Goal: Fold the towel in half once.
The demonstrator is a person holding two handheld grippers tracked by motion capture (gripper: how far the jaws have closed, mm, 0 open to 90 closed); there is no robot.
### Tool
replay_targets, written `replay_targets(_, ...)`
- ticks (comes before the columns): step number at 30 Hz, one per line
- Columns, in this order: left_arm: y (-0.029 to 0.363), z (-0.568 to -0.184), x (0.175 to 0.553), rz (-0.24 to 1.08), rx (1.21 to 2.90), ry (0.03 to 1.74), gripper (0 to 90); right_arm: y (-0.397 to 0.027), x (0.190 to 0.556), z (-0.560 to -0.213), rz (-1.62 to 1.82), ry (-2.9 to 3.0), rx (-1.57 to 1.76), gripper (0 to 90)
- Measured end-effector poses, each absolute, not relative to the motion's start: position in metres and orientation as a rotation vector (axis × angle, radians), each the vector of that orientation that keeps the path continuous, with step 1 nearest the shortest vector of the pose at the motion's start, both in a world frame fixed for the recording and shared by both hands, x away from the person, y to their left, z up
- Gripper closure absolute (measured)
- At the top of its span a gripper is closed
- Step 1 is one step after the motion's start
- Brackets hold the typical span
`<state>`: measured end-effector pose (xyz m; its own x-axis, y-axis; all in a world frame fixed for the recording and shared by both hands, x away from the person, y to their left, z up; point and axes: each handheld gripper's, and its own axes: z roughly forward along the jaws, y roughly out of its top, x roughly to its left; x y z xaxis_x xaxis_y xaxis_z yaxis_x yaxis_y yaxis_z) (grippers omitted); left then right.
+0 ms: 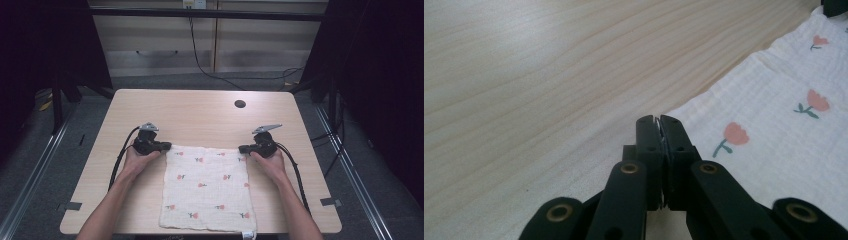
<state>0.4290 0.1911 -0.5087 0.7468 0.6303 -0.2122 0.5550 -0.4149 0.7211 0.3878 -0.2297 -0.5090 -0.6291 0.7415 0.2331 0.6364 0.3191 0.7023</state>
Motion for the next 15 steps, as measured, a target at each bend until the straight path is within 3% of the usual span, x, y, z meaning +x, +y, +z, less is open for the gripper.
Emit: replay_targets(15, 0.188, -0.489, 0.422, 0.106, 2.057, 0.848, 88.6, -0.236, 0.388, -0.494, 1.256, 2.401, 1.271, 88.1)
